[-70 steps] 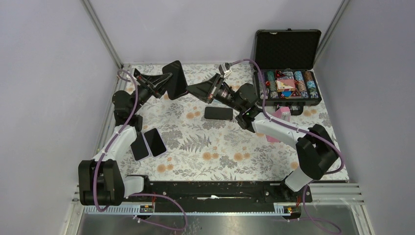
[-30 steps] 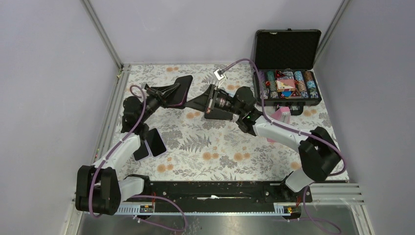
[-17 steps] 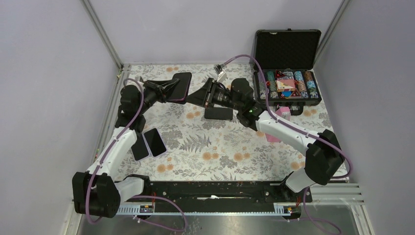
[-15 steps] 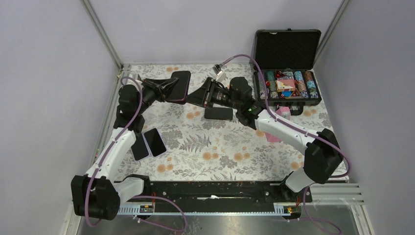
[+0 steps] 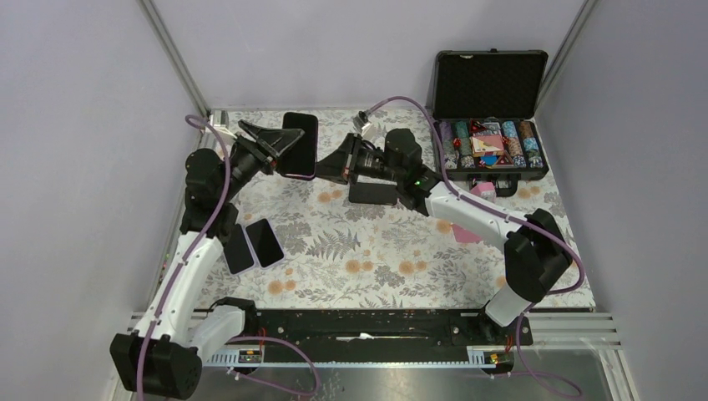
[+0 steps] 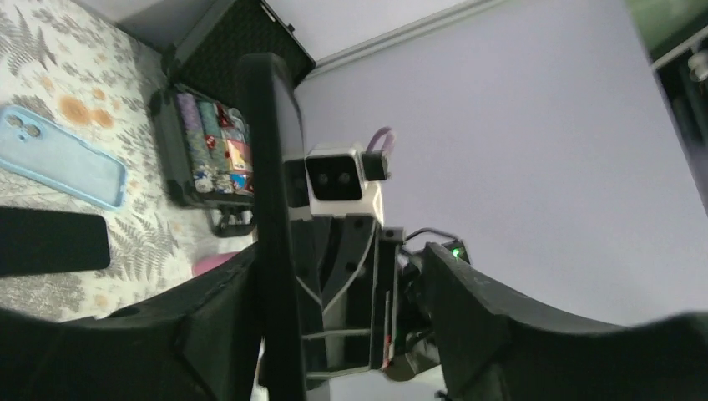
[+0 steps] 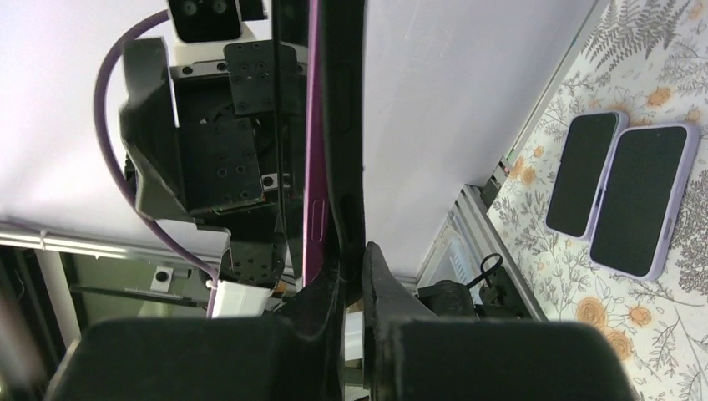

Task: Take the phone out of the phone case
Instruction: Remove the phone case from the phone.

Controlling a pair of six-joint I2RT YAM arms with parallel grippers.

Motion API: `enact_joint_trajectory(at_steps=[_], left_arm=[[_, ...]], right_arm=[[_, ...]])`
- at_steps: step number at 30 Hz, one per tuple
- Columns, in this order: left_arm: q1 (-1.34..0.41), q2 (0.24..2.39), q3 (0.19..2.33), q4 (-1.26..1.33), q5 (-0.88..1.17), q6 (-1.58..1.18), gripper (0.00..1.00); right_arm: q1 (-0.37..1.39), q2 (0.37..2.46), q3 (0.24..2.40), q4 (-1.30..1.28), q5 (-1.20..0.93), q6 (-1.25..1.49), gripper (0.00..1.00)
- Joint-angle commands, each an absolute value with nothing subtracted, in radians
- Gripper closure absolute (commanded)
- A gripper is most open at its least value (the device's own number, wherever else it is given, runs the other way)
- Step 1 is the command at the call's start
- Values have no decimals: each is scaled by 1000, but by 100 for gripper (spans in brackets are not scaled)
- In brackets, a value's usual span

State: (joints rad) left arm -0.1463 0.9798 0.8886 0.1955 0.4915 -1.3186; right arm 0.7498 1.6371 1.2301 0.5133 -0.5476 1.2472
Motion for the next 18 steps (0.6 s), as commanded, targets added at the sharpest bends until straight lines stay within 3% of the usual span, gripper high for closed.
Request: enact_joint_trajectory(at_steps=[1,8,12,18], left_arm=[[-148,944,951,202,682,-1073,30],[-117,1072,1104,-88,868,-850,21],[-80,1091,1107,-6,966,-917,19],[-57,1149,1077,127,1057,-1051,22]], right_arm=[[698,1593,1249,653,-657,1189,100],[629,1576,1316,563,-940,1095,100],[598,1546,1347,401,-1055,968,100],[564,1537,1370,378,-1240,932,100]])
